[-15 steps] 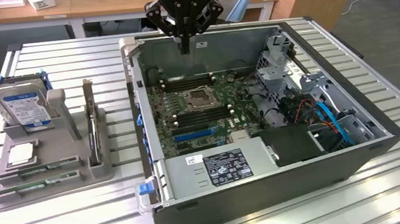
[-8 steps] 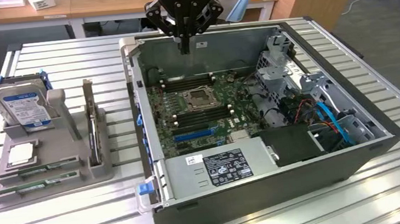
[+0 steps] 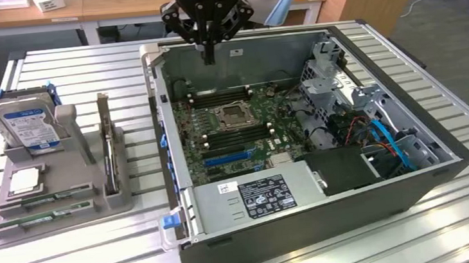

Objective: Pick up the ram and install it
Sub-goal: 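Reach for the ram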

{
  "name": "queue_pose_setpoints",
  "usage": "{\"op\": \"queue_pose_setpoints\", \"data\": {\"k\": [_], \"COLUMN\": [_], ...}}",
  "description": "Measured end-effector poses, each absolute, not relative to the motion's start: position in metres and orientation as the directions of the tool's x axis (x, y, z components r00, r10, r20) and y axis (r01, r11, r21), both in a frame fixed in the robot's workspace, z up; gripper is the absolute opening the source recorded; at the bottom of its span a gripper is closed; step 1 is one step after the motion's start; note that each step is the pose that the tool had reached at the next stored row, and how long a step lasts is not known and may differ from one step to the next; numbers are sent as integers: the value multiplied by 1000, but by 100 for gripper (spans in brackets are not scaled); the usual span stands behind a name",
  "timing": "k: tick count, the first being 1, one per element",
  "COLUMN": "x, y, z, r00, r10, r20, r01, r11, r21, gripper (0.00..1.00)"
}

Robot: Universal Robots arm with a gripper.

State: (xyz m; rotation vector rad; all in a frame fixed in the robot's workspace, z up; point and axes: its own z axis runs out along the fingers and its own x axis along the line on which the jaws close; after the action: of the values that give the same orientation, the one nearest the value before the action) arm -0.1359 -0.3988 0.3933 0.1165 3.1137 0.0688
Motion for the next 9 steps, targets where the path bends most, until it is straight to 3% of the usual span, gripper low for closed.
{"op": "queue_pose_setpoints", "data": {"k": [9], "x": [-165], "y": [-399], "z": [393], "r00": [-997], "r10": [75], "r20": [-23], "r01": [74], "r11": [996], "r21": [45], "gripper": [11]}}
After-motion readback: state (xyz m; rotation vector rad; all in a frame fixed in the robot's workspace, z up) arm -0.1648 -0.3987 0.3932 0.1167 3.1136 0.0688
